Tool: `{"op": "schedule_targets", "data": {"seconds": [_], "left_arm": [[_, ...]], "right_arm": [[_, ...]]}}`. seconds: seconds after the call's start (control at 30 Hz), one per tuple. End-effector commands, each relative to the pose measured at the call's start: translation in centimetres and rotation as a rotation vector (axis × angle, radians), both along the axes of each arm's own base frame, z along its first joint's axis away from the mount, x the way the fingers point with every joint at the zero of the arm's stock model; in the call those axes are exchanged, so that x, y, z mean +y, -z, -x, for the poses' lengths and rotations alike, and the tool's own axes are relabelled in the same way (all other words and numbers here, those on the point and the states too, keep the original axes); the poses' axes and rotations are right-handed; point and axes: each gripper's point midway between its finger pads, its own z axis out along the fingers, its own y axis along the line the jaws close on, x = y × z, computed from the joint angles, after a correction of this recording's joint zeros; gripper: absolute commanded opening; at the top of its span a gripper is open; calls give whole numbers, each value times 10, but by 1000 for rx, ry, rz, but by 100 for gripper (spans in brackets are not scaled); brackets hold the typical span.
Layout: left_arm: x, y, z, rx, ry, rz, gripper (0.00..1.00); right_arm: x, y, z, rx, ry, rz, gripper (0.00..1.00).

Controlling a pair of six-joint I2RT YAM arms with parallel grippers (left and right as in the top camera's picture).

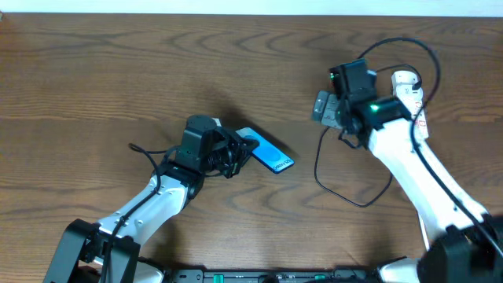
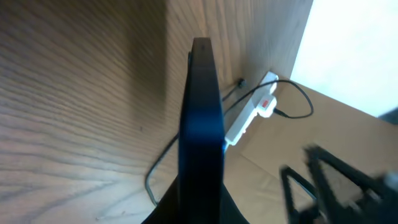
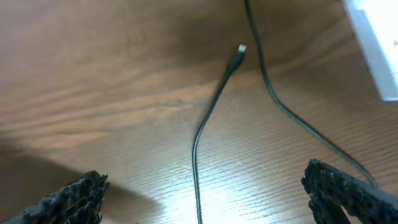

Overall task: Plug charger to phone and switch on socket
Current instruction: 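Release the phone with the right gripper and grasp the black USB-C cable end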

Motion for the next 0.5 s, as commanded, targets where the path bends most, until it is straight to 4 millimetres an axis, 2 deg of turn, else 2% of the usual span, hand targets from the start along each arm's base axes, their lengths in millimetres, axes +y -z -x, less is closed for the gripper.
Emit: {"op": "schedule_targets", "data": {"seconds": [0.0, 0.13, 0.2, 0.37, 0.47], "left_arm": [[-8, -17, 1, -13, 41, 59, 7], [-9, -17, 1, -15, 45, 59, 7], [-10, -17, 2, -13, 52, 63, 7], [-10, -18, 3, -30, 66, 55, 7], [-10, -18, 3, -30, 66, 55, 7]], "right_arm": [[-2, 26, -10, 40, 9, 26, 89], [-2, 70, -18, 113, 66, 25, 71], [-6, 84, -18, 138, 114, 18, 64], [-11, 96, -40, 84, 161, -5, 65], [-22, 108, -42, 94, 260, -34, 64]]}}
